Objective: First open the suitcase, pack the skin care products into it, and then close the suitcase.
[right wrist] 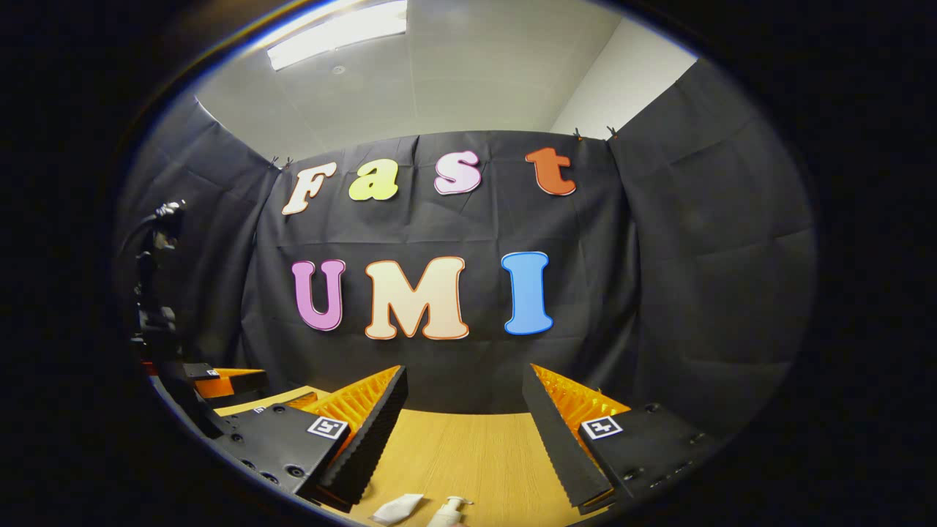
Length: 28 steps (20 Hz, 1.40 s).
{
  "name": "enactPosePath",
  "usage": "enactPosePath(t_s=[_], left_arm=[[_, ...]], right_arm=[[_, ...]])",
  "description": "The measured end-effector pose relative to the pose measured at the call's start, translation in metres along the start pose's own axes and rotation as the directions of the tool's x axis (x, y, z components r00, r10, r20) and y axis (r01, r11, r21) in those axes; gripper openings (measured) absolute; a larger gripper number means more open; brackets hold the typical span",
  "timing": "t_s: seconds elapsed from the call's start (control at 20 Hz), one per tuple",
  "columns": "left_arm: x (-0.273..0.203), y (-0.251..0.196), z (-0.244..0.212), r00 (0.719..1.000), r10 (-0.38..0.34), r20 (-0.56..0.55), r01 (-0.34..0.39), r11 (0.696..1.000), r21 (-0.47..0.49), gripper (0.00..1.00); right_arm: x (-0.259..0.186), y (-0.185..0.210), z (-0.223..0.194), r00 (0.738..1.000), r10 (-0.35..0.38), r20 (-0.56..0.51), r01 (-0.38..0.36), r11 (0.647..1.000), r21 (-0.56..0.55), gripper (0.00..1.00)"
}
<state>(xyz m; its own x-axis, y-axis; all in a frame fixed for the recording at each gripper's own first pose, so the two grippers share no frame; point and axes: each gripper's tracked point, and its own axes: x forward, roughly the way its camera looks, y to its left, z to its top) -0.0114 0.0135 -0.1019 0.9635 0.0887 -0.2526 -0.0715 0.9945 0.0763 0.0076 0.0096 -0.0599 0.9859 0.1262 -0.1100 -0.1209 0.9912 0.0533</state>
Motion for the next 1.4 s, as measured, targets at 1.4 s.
enactPosePath(t_s=[1.4], left_arm=[[0.033, -0.007, -0.275, 0.743, -0.058, -0.667, 0.085, 0.996, 0.008, 0.77]], right_arm=[[0.012, -0.019, -0.076, 0.974, -0.082, -0.211, 0.072, 0.996, -0.055, 0.99]])
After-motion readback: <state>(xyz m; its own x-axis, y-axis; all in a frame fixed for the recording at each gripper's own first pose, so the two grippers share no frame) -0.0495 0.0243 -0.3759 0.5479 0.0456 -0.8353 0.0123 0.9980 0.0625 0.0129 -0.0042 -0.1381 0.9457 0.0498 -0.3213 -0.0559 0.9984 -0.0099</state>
